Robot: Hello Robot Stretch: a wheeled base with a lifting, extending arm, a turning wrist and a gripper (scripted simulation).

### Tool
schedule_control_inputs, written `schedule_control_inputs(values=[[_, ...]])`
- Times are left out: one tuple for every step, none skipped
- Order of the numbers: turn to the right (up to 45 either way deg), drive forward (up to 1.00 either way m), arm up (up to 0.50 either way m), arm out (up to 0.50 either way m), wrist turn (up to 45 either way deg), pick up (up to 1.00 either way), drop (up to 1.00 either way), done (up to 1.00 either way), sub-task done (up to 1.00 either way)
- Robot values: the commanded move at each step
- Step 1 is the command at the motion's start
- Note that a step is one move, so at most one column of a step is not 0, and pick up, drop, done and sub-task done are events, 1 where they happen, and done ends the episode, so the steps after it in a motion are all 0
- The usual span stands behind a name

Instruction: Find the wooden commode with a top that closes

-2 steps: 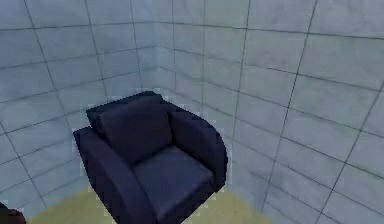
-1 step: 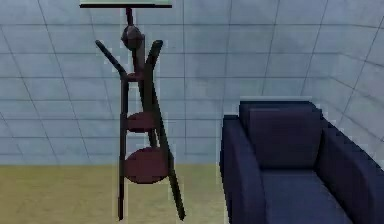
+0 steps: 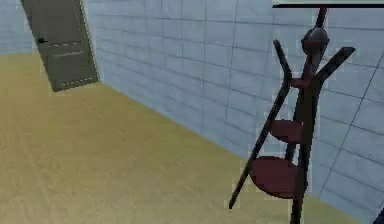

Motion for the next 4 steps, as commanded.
schedule_control_inputs(values=[[-42.0,0.00,0.00,0.00,0.0,0.00,0.00,0.00,0.00],[0.0,1.00,0.00,0.00,0.0,0.00,0.00,0.00,0.00],[-3.0,0.00,0.00,0.00,0.0,0.00,0.00,0.00,0.00],[0.0,1.00,0.00,0.00,0.0,0.00,0.00,0.00,0.00]])
